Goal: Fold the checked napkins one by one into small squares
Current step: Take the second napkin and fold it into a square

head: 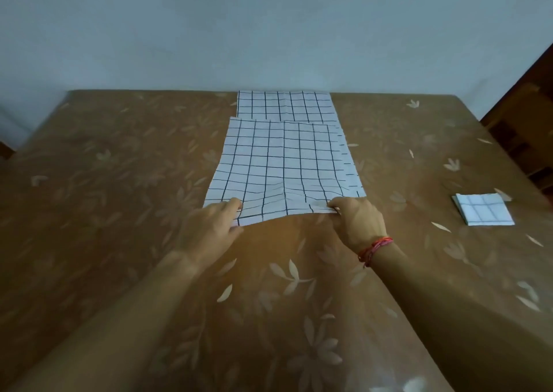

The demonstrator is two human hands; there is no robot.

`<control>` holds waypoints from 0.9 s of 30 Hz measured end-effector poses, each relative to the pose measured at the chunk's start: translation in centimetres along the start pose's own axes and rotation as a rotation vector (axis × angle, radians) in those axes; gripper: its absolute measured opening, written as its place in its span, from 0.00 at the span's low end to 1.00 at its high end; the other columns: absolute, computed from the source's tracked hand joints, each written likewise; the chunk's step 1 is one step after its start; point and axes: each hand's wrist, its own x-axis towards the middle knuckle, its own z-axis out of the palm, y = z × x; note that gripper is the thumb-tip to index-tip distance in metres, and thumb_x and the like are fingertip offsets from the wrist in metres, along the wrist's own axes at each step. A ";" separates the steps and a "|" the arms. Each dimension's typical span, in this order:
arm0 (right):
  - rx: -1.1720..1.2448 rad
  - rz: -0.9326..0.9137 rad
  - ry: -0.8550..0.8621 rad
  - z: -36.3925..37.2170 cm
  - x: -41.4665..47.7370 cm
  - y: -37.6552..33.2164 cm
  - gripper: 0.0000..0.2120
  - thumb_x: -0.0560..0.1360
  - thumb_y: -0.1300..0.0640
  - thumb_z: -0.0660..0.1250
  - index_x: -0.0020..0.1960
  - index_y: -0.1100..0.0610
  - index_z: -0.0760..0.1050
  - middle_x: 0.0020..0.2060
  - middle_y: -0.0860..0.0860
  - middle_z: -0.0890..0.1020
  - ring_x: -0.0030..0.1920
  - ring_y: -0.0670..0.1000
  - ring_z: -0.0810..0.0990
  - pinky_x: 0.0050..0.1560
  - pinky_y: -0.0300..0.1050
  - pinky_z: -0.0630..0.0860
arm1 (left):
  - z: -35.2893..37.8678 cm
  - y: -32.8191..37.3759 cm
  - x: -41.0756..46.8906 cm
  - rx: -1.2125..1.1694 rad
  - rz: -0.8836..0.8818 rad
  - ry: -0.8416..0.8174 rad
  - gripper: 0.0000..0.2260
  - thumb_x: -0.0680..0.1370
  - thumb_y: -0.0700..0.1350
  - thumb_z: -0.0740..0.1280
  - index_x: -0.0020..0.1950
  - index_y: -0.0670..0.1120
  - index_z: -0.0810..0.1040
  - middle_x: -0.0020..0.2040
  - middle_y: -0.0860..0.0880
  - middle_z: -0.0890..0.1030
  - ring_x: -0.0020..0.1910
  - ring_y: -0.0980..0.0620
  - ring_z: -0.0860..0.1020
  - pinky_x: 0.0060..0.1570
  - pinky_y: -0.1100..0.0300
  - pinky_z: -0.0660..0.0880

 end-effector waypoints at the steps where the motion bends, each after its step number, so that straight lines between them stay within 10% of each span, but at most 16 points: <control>1: 0.028 0.013 -0.011 -0.6 -1.0 -0.4 0.08 0.74 0.56 0.63 0.49 0.52 0.80 0.42 0.52 0.83 0.44 0.57 0.80 0.44 0.48 0.77 | -0.2 0.2 -1.0 0.025 -0.001 -0.033 0.14 0.70 0.42 0.74 0.54 0.45 0.76 0.45 0.50 0.83 0.42 0.47 0.81 0.34 0.56 0.75; 21: 0.133 0.138 -0.222 -7.3 -19.4 3.5 0.07 0.72 0.54 0.70 0.48 0.50 0.84 0.49 0.48 0.85 0.51 0.50 0.82 0.53 0.41 0.76 | -9.5 4.6 -18.3 -0.345 -0.417 -0.061 0.05 0.73 0.41 0.73 0.43 0.52 0.82 0.39 0.56 0.84 0.38 0.60 0.81 0.39 0.68 0.75; 27: 0.214 0.135 -0.261 -6.8 -23.1 3.7 0.07 0.73 0.55 0.71 0.50 0.52 0.84 0.46 0.48 0.85 0.47 0.45 0.82 0.41 0.30 0.70 | -10.2 5.7 -22.0 -0.525 -0.517 -0.110 0.06 0.74 0.38 0.72 0.40 0.48 0.82 0.41 0.55 0.83 0.41 0.62 0.80 0.37 0.75 0.70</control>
